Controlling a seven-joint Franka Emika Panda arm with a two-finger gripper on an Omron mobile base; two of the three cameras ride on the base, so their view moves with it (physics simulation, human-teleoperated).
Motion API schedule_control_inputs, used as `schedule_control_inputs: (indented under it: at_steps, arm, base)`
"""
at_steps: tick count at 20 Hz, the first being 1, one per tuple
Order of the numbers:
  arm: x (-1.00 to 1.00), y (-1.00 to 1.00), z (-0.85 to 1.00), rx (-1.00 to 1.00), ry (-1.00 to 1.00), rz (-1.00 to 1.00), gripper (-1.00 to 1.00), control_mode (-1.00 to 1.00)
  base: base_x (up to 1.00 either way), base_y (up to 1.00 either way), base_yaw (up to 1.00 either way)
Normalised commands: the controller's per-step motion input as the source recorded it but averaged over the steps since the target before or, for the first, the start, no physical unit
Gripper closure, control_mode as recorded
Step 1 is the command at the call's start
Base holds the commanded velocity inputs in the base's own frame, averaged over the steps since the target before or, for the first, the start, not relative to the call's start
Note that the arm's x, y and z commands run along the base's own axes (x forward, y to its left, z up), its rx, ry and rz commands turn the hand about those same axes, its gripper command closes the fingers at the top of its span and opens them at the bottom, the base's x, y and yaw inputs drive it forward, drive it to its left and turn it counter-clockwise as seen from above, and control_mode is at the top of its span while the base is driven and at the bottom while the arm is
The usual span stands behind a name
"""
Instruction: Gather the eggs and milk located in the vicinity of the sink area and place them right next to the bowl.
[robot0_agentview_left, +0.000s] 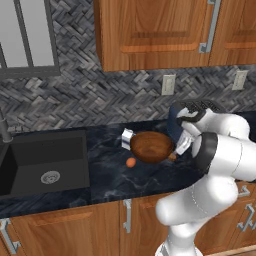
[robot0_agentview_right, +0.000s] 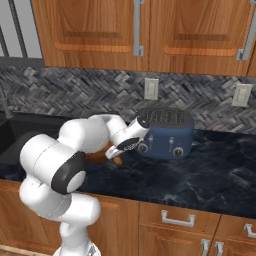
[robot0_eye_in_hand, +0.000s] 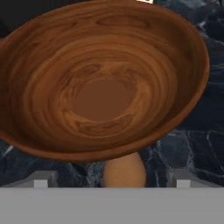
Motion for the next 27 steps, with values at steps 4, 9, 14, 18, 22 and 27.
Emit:
schedule_control_inputs:
  at_steps: [4,9,14,18,22,27]
  arm:
    - [-0.54,0.00,0.23,-0.01,0.00,-0.18,-1.00,-1.00]
    - [-0.40,0.00,0.40,-0.05,0.06,-0.36,-1.00,-1.00]
    - [-0.18,0.14,0.58,-0.05,0.06,-0.39,-1.00,-1.00]
    - [-0.01,0.36,0.19,-0.21,0.09,-0.33,-1.00,-1.00]
    - [0.14,0.66,0.00,-0.21,0.13,-0.30,-1.00,-1.00]
    - [0.27,0.60,0.01,-0.12,0.26,-0.33,-1.00,-1.00]
  base:
    - [0.00,0.00,0.00]
    - [0.00,0.00,0.00]
    - [0.00,0.00,0.00]
    - [0.00,0.00,0.00]
    - [0.00,0.00,0.00]
    - [0.00,0.00,0.00]
